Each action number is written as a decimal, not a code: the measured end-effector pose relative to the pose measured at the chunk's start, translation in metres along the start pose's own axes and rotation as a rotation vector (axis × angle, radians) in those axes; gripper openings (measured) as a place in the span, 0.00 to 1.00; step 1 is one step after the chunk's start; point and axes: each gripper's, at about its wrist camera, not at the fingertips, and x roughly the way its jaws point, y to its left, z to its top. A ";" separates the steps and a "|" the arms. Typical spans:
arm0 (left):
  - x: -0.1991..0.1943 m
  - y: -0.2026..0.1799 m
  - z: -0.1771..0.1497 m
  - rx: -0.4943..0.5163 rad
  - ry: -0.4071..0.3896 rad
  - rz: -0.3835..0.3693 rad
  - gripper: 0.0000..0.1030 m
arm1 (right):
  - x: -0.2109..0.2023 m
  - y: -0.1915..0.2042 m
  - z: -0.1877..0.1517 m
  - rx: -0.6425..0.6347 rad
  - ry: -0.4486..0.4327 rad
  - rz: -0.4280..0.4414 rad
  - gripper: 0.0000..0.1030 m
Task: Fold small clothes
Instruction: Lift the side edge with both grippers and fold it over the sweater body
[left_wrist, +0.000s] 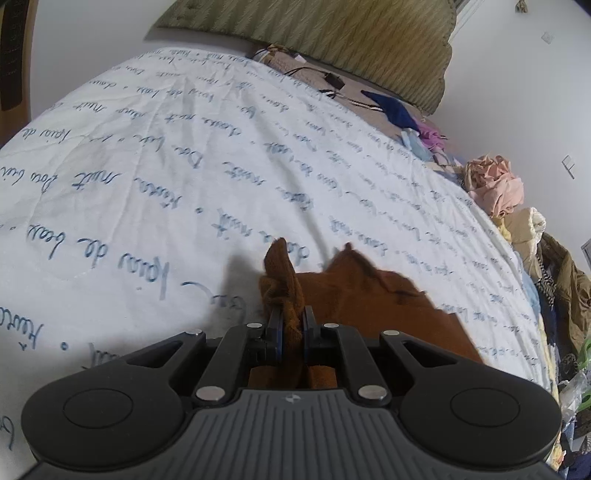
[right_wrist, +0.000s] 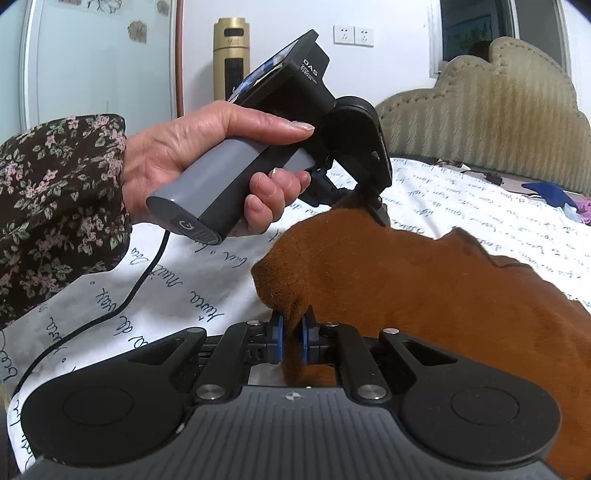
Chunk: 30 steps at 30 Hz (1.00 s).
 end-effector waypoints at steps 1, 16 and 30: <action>-0.001 -0.006 0.001 0.004 -0.002 -0.006 0.08 | -0.003 -0.003 0.000 0.001 -0.006 -0.006 0.12; 0.024 -0.125 -0.013 0.096 0.031 -0.052 0.07 | -0.062 -0.092 -0.012 0.149 -0.070 -0.085 0.11; -0.004 -0.174 -0.037 0.180 0.033 -0.152 0.07 | -0.095 -0.167 -0.045 0.338 -0.084 -0.130 0.10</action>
